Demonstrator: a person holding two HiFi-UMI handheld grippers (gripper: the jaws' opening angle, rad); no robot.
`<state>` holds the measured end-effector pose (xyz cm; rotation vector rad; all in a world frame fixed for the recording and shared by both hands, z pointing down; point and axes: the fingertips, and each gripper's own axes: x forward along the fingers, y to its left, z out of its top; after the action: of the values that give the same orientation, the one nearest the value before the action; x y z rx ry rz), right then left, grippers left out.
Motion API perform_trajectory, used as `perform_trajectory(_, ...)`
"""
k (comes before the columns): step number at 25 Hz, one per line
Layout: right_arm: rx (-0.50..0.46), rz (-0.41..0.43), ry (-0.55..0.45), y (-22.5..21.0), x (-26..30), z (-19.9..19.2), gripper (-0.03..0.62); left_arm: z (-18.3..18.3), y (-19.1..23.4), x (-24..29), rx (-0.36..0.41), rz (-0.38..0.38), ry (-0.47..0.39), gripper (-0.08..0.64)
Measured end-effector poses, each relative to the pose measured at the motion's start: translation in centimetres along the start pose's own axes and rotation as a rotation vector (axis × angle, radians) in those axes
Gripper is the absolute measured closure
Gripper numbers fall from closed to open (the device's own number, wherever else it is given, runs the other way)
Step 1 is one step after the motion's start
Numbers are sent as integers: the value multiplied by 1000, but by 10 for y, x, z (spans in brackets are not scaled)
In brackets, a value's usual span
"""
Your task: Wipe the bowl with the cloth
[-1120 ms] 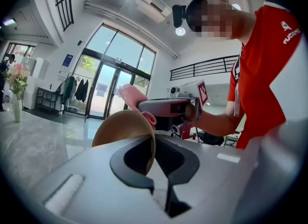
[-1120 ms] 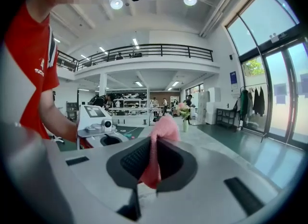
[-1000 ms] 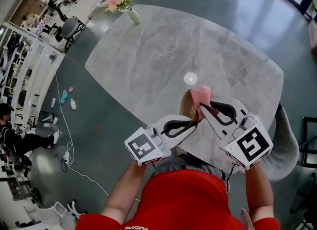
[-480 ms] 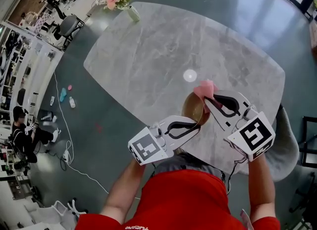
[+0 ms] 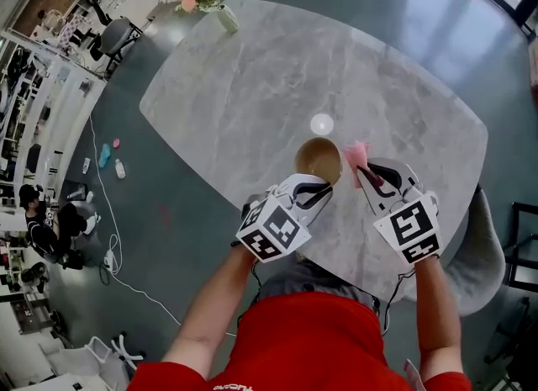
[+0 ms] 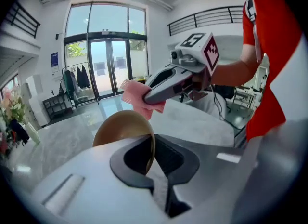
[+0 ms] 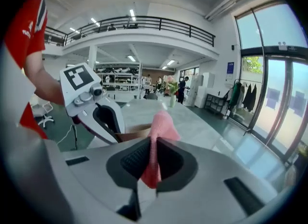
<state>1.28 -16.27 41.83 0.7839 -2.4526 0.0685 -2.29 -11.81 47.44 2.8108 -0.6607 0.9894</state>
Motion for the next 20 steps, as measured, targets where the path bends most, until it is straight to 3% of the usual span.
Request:
perform_trajectory(7, -63, -46, 167, -16, 40, -51, 571, -36, 24, 38, 166, 7, 265, 543)
perform_trajectory(20, -71, -12, 292, -30, 81, -90, 571, -58, 39, 69, 276, -19, 417, 543)
